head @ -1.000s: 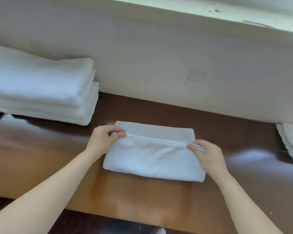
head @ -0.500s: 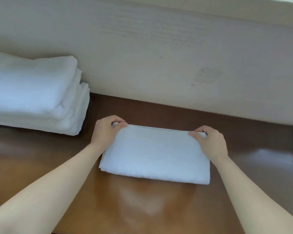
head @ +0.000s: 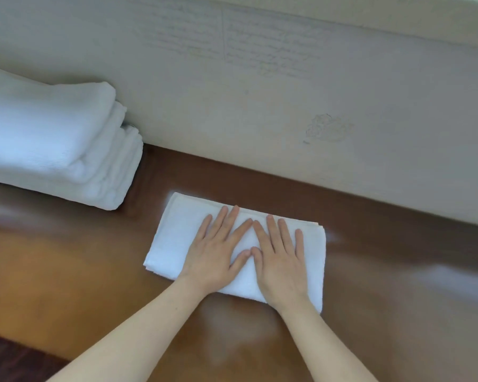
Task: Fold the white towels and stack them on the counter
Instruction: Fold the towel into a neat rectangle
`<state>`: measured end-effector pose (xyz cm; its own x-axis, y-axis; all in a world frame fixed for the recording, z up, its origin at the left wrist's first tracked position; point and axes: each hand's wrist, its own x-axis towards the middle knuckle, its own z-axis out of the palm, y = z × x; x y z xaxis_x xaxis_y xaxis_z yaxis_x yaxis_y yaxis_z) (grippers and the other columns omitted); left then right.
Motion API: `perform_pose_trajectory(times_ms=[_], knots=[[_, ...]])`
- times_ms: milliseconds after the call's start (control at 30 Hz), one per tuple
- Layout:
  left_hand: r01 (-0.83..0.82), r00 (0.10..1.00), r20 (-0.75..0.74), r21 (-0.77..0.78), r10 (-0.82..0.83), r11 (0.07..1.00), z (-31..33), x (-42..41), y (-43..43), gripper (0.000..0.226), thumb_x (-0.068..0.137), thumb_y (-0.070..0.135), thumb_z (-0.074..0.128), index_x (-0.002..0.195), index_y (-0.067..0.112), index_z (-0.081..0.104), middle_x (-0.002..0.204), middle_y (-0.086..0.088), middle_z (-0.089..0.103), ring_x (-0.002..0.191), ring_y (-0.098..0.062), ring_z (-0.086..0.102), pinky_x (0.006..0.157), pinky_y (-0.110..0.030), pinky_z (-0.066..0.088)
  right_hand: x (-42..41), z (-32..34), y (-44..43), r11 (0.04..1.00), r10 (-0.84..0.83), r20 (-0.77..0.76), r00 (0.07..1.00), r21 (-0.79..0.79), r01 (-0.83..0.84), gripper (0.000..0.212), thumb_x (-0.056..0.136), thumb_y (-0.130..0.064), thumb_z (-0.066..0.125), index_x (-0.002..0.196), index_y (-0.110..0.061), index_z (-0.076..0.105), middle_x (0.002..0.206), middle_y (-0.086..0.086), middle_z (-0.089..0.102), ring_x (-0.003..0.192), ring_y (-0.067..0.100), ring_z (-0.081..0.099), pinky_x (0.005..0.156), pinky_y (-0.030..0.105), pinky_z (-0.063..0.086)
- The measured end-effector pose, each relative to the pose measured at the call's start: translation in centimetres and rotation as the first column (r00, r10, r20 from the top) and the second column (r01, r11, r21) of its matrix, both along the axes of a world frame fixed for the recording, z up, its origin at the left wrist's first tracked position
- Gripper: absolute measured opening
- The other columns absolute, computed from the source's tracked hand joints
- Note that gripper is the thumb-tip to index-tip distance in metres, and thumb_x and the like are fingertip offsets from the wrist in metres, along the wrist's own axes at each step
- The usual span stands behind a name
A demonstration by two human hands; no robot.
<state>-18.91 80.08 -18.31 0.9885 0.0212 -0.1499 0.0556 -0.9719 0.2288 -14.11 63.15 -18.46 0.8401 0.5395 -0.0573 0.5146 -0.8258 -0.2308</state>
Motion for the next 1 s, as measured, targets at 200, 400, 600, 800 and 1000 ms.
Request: perform_pose_trajectory(times_ms=[200, 400, 600, 800, 1000], knots=[[-0.144, 0.988, -0.045, 0.112, 0.149, 0.983, -0.6, -1.0, 3.4, 0.068, 0.099, 0.066, 0.012, 0.159, 0.035, 0.009, 0.168, 0.004, 0.0, 0.153, -0.017, -0.009, 0.124, -0.044, 0.0, 1.3, -0.9, -2.7, 0.996, -0.06, -0.049, 0.997, -0.061, 0.057, 0.06, 0.102, -0.053, 0.017, 0.157, -0.029, 0.021, 0.165, 0.004, 0.015, 0.152, 0.027, 0.01, 0.122, 0.047, 0.005], [-0.249, 0.964, -0.069, 0.092, 0.256, 0.964, 0.6, -0.2, 3.6, 0.071, 0.096, 0.067, 0.009, 0.159, 0.035, 0.007, 0.167, 0.001, -0.006, 0.152, -0.021, -0.016, 0.123, -0.046, -0.007, 1.1, 0.4, -2.7, 0.966, -0.243, -0.017, 0.97, -0.095, 0.241, 0.064, 0.101, -0.054, 0.02, 0.158, -0.026, 0.017, 0.165, 0.006, 0.015, 0.152, 0.031, 0.009, 0.12, 0.057, 0.004], [-0.111, 0.992, -0.049, 0.061, 0.114, 0.992, -0.3, 1.0, -0.8, 0.066, 0.099, 0.062, 0.011, 0.159, 0.035, 0.009, 0.168, 0.002, -0.001, 0.153, -0.017, -0.013, 0.123, -0.04, -0.008, -0.4, -0.7, -0.2, 0.996, -0.076, -0.062, 0.995, -0.05, 0.073, 0.061, 0.103, -0.055, 0.012, 0.158, -0.03, 0.017, 0.166, 0.001, 0.01, 0.153, 0.025, 0.006, 0.121, 0.052, 0.004], [-0.26, 0.963, -0.046, 0.096, 0.265, 0.961, -0.2, -0.8, 3.4, 0.072, 0.095, 0.068, 0.011, 0.159, 0.034, 0.009, 0.167, 0.004, -0.003, 0.153, -0.017, -0.009, 0.124, -0.046, -0.002, 0.5, -0.9, -3.9, 0.985, -0.152, -0.034, 0.988, -0.086, 0.149, 0.062, 0.101, -0.056, 0.013, 0.158, -0.031, 0.016, 0.166, 0.004, 0.011, 0.153, 0.026, 0.005, 0.122, 0.052, 0.005], [-0.4, 0.911, -0.13, -0.053, 0.391, 0.915, 0.9, -2.8, 5.9, 0.069, 0.096, 0.067, 0.021, 0.158, 0.039, 0.009, 0.166, 0.01, -0.011, 0.153, -0.022, -0.005, 0.122, -0.047, 0.011, 0.4, -0.7, -6.1, 0.952, -0.306, -0.114, 0.945, -0.071, 0.299, 0.067, 0.099, -0.058, 0.01, 0.159, -0.027, 0.009, 0.166, 0.0, 0.0, 0.152, 0.032, 0.01, 0.122, 0.049, 0.01]])
